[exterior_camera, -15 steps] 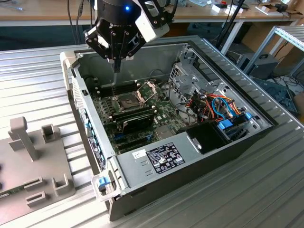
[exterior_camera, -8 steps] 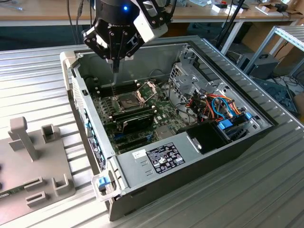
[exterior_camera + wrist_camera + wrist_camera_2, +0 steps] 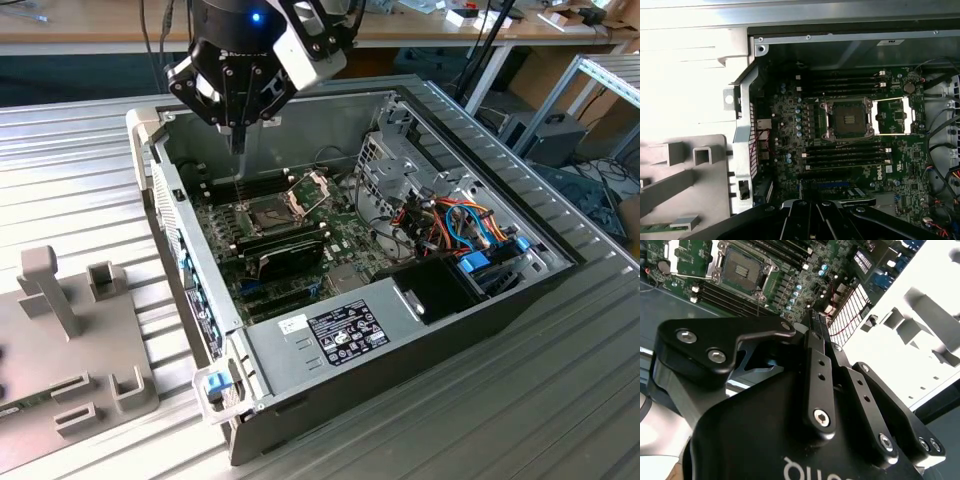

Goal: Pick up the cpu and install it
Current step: 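Reach for the cpu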

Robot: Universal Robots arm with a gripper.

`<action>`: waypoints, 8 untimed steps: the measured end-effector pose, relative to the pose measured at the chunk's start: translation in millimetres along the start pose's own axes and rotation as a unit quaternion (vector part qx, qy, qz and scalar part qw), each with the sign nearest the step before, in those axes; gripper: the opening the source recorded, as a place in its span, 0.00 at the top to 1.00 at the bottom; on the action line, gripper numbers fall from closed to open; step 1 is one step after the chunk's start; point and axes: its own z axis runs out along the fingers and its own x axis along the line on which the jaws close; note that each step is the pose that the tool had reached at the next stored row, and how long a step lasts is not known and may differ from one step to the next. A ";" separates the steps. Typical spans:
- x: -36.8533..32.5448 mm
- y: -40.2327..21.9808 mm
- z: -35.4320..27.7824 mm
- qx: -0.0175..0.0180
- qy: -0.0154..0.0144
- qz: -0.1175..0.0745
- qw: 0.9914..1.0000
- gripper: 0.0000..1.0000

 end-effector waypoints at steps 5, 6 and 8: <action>0.2 0.0 0.0 0.000 0.000 0.000 1.000 0.89; 0.2 0.0 0.0 0.000 0.000 0.000 1.000 0.89; 0.5 -0.1 0.0 0.000 0.000 0.000 1.000 0.89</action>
